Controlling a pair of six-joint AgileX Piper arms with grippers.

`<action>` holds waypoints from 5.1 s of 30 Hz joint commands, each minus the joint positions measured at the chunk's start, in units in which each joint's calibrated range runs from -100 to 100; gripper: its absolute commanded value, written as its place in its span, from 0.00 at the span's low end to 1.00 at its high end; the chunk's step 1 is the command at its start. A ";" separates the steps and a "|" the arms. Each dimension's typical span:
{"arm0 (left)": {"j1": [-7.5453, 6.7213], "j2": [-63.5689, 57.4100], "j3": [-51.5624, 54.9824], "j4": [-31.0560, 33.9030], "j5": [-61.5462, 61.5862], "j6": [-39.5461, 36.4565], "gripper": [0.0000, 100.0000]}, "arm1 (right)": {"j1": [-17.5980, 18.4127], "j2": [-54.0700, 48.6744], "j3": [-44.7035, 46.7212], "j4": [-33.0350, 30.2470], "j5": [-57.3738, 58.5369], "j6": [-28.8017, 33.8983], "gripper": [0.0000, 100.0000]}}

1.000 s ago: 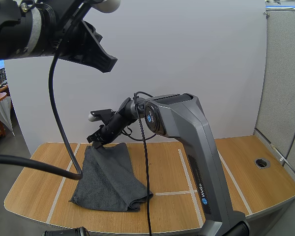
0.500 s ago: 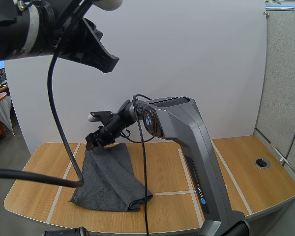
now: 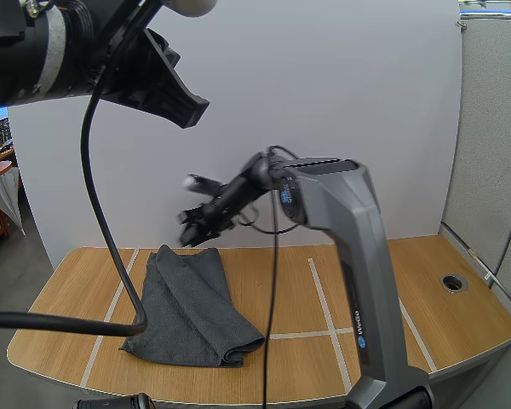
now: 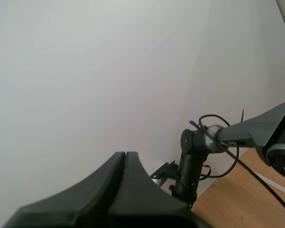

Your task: Fold the towel

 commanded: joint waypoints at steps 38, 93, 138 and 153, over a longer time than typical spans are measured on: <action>-2.09 -0.29 -0.34 -0.70 -0.71 -0.36 0.00 | -13.82 -66.47 80.19 0.59 2.88 -25.42 0.00; -2.09 -0.29 -0.34 -0.70 -0.71 -0.36 0.00 | -24.98 -82.69 87.93 -0.39 2.88 -24.41 0.00; -2.09 -0.29 -0.34 -0.70 -0.71 -0.36 0.00 | 12.69 -125.45 77.22 -56.21 -4.54 30.78 0.00; -2.09 -0.29 -0.34 -0.70 -0.71 -0.36 0.00 | 18.03 -130.13 63.25 -61.11 2.88 32.90 0.00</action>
